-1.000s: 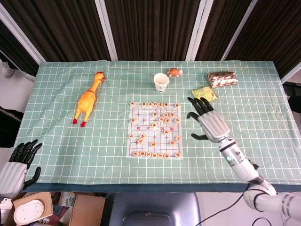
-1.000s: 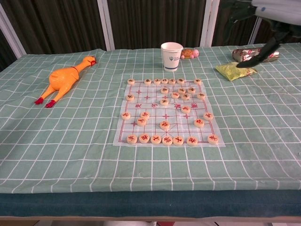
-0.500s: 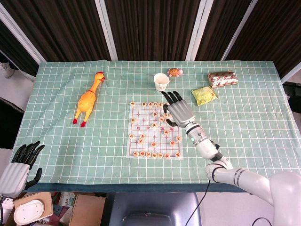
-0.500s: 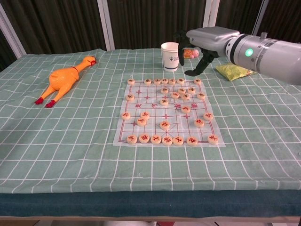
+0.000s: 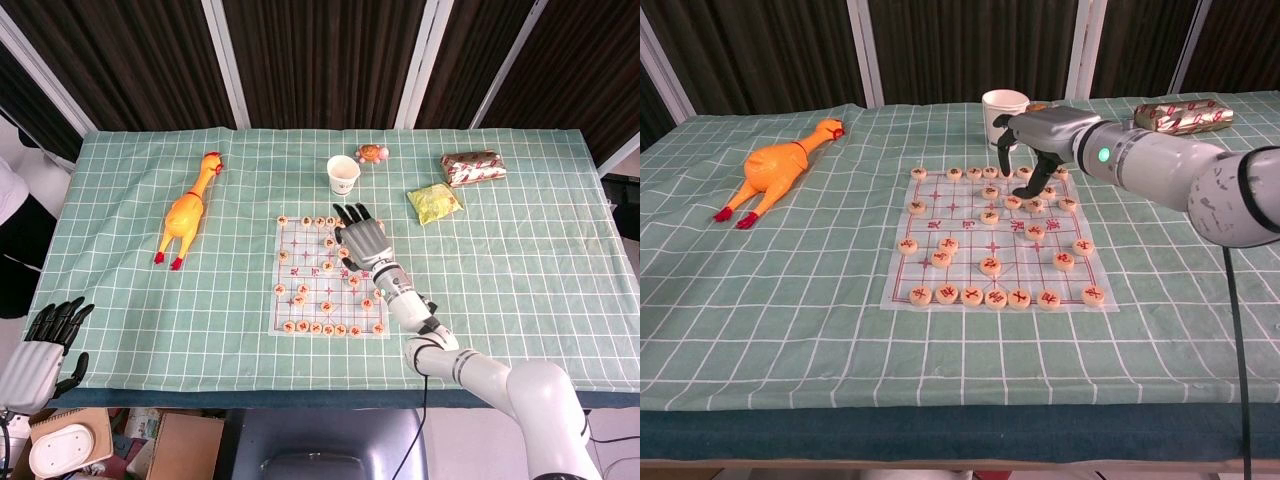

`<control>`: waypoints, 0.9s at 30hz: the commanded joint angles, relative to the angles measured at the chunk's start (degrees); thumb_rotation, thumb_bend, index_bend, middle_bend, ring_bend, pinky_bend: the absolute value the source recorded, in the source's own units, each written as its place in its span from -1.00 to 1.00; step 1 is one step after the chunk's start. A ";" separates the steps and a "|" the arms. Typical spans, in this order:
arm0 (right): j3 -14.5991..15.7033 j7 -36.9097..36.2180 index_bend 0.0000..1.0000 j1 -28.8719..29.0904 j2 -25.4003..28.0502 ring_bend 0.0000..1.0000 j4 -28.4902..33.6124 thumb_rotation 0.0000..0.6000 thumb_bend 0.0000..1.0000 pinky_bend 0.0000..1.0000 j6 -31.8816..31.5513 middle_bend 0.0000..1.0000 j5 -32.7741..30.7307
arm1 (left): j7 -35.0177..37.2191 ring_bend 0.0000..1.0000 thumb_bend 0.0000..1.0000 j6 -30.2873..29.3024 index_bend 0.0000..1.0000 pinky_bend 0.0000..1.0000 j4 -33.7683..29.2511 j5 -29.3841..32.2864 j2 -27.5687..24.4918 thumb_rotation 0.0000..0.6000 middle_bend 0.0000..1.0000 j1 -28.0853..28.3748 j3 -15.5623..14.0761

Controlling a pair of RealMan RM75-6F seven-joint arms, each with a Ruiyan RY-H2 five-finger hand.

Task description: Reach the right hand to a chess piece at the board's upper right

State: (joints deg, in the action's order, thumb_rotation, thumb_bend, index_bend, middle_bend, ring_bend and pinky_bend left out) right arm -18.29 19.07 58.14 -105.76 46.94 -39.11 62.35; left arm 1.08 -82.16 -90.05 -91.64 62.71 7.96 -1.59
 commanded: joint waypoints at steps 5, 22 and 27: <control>0.19 1.44 0.11 1.93 -3.11 -1.00 -4.82 1.00 -0.12 -1.00 1.82 -0.93 -2.12 | 0.39 -1.00 0.08 0.47 -1.00 -0.92 0.07 0.23 -0.23 1.00 -1.00 0.23 0.00; 0.02 1.08 0.12 3.90 -7.44 -1.00 -12.90 1.00 -0.12 -1.00 4.17 -0.93 -3.59 | 0.68 -1.00 0.08 0.28 -1.00 -0.92 0.12 0.63 -0.47 1.00 -1.00 0.06 0.13; -0.15 1.31 0.12 4.11 -7.94 -1.00 -14.27 1.00 -0.11 -1.00 4.95 -0.93 -4.07 | 0.72 -1.00 0.08 0.39 -1.00 -0.92 0.07 0.65 -0.52 1.00 -1.00 0.09 0.10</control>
State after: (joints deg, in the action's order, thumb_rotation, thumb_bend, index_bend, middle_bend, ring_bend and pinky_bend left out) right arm -18.40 20.34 62.22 -113.64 32.70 -34.23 58.34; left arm 1.79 -81.77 -89.98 -91.00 62.19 8.05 -1.49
